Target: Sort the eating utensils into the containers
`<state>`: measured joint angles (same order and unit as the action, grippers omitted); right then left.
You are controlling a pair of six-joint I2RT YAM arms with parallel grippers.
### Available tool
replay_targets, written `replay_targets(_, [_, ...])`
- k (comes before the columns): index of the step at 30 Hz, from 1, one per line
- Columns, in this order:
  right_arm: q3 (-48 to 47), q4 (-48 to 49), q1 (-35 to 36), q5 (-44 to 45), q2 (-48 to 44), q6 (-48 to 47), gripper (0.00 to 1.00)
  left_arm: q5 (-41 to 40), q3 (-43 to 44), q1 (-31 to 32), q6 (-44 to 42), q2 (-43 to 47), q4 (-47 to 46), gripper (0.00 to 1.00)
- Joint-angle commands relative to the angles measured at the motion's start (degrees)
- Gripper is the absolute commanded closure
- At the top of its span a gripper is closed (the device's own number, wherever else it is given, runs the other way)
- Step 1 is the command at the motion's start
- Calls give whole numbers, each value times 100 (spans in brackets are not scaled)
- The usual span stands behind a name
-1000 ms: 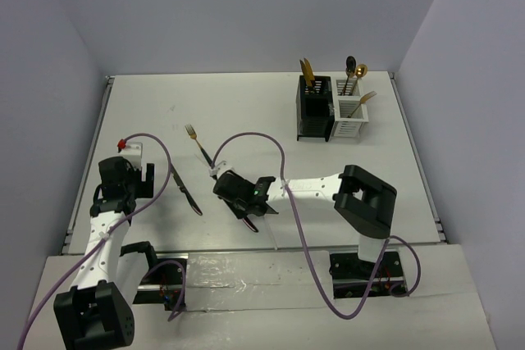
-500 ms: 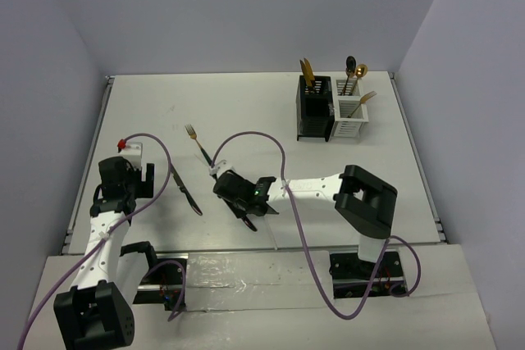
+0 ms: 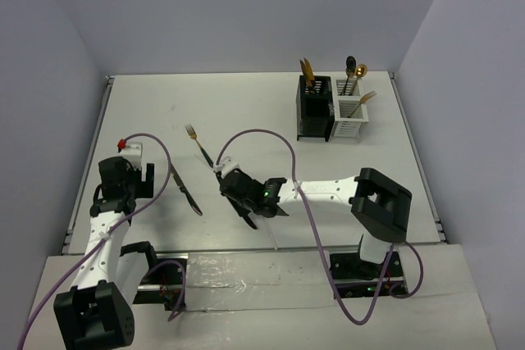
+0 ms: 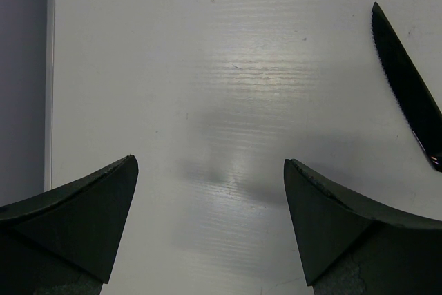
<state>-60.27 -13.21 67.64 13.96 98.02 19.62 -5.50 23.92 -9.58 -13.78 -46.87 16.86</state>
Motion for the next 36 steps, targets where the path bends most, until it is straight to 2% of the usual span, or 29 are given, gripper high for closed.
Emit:
replay_targets(1, [77, 380, 39, 177, -511, -37, 100, 93, 69, -44, 25, 29, -166, 3])
replay_targets(8, [209, 688, 39, 651, -1407, -177, 100, 93, 69, -44, 25, 20, -166, 3])
replay_targets(14, [-273, 1180, -162, 1540, -2260, -1371, 100, 189, 165, -44, -11, -32, -105, 3])
replay_targets(17, [-643, 1670, -645, 1444, -2532, -2213, 100, 251, 340, -44, -63, -111, -17, 3])
replay_targets(21, [-820, 2549, -1838, 891, -2577, -2699, 100, 347, 613, -52, -194, -173, 98, 3])
replay_targets(24, [-828, 3350, -2446, 531, -2349, -3016, 100, 365, 745, -44, -265, -260, 168, 3])
replay_targets(28, [-899, 4299, -3596, 64, -1752, -3060, 100, 383, 1017, -44, -344, -454, 195, 3])
replay_targets(31, [-1056, 5142, -4264, -261, -858, -2903, 100, 322, 1141, -44, -371, -630, 124, 4])
replay_targets(36, [-1951, 5399, -4908, -630, 348, -2823, 100, 269, 1377, -44, -371, -876, -42, 4])
